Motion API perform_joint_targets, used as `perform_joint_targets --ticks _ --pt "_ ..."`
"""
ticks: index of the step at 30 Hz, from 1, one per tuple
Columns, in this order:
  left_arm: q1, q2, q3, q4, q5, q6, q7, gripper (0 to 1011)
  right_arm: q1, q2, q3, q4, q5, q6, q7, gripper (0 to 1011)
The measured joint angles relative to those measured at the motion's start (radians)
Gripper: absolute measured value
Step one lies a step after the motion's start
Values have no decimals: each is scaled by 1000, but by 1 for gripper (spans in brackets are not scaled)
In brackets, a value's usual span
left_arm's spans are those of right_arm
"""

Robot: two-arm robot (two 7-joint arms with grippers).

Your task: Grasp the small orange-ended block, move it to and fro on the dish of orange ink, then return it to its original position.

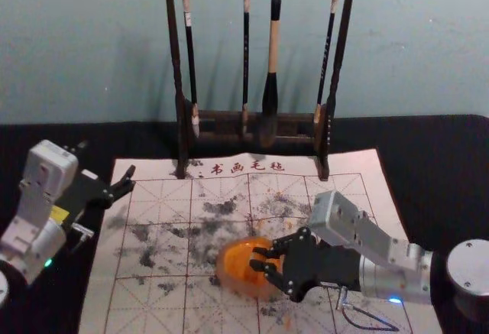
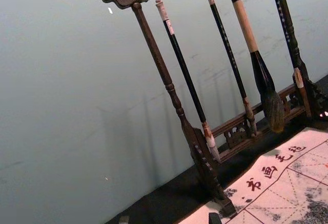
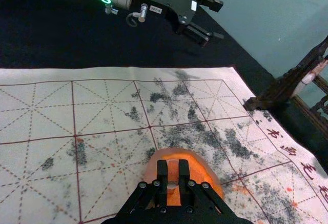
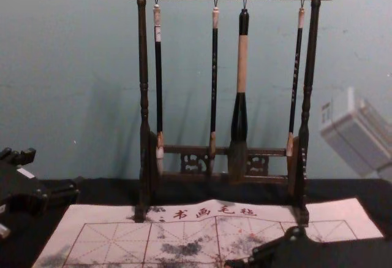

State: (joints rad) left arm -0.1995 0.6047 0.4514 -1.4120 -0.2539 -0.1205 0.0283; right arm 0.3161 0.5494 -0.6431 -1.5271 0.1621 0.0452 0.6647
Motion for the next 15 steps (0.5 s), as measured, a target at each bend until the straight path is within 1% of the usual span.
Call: perform_joint_targets --ticks 10,15 --pt "0 0 0 0 0 0 0 1001 37 -28 -8 39 -23 12 -11 91" --pt "0 0 0 0 0 0 0 1001 50 -36 -8 56 -29 19 -18 91"
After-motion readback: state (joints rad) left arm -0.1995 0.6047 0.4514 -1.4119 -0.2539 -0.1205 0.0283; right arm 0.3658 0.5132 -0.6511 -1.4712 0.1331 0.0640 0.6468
